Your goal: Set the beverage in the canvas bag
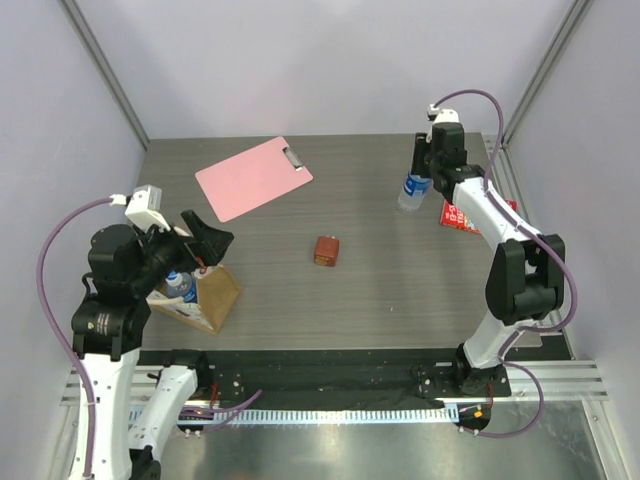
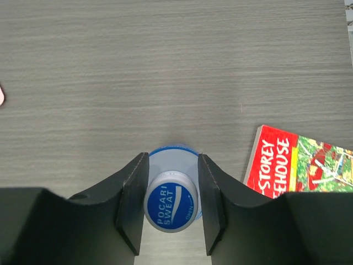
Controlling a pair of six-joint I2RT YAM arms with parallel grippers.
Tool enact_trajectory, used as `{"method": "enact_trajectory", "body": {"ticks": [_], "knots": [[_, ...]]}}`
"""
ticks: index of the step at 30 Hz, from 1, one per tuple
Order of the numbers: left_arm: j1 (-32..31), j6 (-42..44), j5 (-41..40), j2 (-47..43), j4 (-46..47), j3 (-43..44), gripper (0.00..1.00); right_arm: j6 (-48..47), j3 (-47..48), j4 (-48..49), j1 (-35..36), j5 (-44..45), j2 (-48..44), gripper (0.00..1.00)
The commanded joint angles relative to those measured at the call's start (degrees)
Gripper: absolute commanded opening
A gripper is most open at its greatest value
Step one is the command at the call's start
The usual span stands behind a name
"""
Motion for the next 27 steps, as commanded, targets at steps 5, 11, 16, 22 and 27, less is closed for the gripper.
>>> {"method": "enact_trajectory", "body": {"ticks": [5, 11, 16, 22, 27], "knots": [[-0.14, 0.24, -1.63, 1.57, 2.40, -1.22, 1.00, 2.34, -2.33, -7.13, 7.65, 0.60, -12.23, 0.12], [-0.14, 0.59, -1.45, 2.81, 2.75, -1.05, 1.00, 1.82, -8.39, -8.46, 12.85, 2.96, -17.33, 0.08], [-0.14, 0.24, 0.21, 2.98, 3.98, -0.96, 1.00, 2.69, -9.27, -9.16, 14.60, 2.63, -18.73, 0.06], [-0.32, 0.68, 1.62, 2.28, 4.25, -0.96, 0.99, 5.41, -12.44, -13.37, 21.81, 3.15, -24.71, 0.06], [-1.54, -0.02, 1.71, 3.86, 4.60, -0.70, 0.98, 8.32, -15.34, -16.71, 28.05, 3.86, -27.79, 0.06]]}}
